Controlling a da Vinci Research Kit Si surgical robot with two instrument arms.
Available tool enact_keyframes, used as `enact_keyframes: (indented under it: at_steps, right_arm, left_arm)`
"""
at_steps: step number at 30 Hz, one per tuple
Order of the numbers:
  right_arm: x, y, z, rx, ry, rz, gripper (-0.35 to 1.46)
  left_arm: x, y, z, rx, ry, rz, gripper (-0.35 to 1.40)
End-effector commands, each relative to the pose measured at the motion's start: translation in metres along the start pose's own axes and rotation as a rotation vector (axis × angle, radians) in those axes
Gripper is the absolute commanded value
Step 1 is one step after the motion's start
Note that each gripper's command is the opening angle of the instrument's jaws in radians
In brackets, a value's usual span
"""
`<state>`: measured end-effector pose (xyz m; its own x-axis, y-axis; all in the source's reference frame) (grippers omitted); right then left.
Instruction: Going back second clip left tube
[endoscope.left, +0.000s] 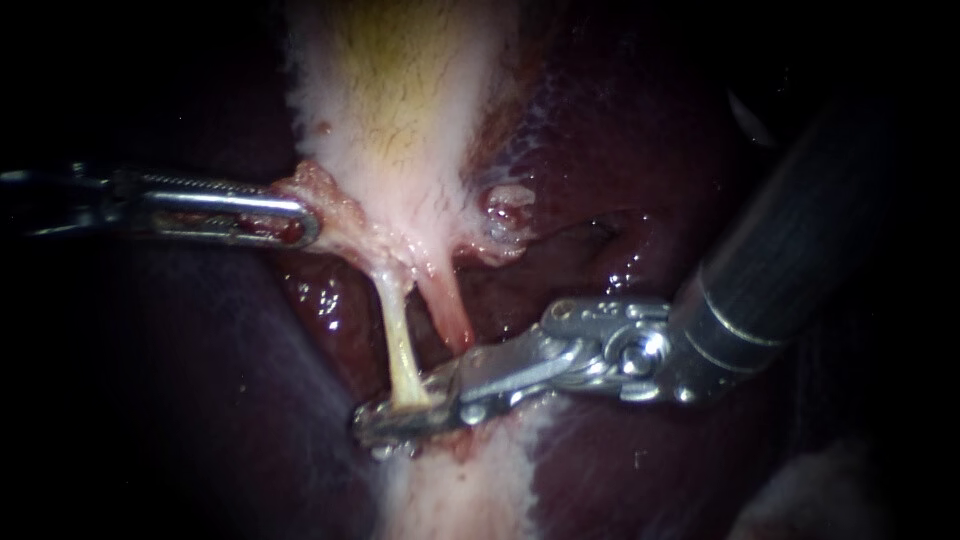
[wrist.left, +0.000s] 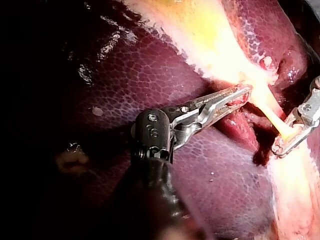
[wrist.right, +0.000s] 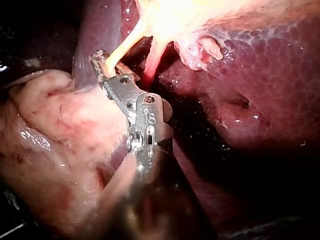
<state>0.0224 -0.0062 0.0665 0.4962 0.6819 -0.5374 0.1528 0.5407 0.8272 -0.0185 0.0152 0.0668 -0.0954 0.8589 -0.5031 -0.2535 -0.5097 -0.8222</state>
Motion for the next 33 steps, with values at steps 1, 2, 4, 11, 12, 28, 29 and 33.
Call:
enact_keyframes:
  at_steps: [1,2,4,11,12,28,29,33]
  right_arm:
    - [0.0000,0.0000,0.0000,0.000,0.000,0.000,-0.35]
    - [0.0000,0.0000,0.0000,0.000,0.000,0.000,-0.35]
    - [0.0000,0.0000,0.0000,0.001,0.000,-0.006,-0.35]
    - [0.0002,0.0001,0.0003,0.013,0.024,-0.174,0.19]
    - [0.0003,0.0002,0.0005,0.012,0.024,-0.203,0.30]
    - [0.0007,0.0027,0.0010,-0.119,0.075,-0.288,0.50]
    - [0.0007,0.0031,0.0009,-0.134,0.079,-0.297,0.50]
    - [0.0006,0.0044,0.0002,-0.202,0.096,-0.329,0.50]
  left_arm:
    - [0.0001,0.0001,-0.0001,-0.002,0.002,0.000,-0.35]
    - [0.0001,0.0001,-0.0002,-0.002,0.002,0.000,-0.35]
    - [0.0001,0.0000,-0.0002,-0.002,0.002,-0.001,-0.35]
    - [0.0001,0.0000,-0.0002,-0.002,0.002,-0.001,-0.35]
    - [0.0001,0.0000,-0.0002,-0.002,0.002,-0.001,-0.35]
    - [0.0000,0.0000,-0.0002,-0.002,0.002,0.000,-0.35]
    - [0.0000,0.0000,-0.0002,-0.002,0.002,0.000,-0.35]
    - [0.0000,0.0000,-0.0002,-0.002,0.002,0.000,-0.35]
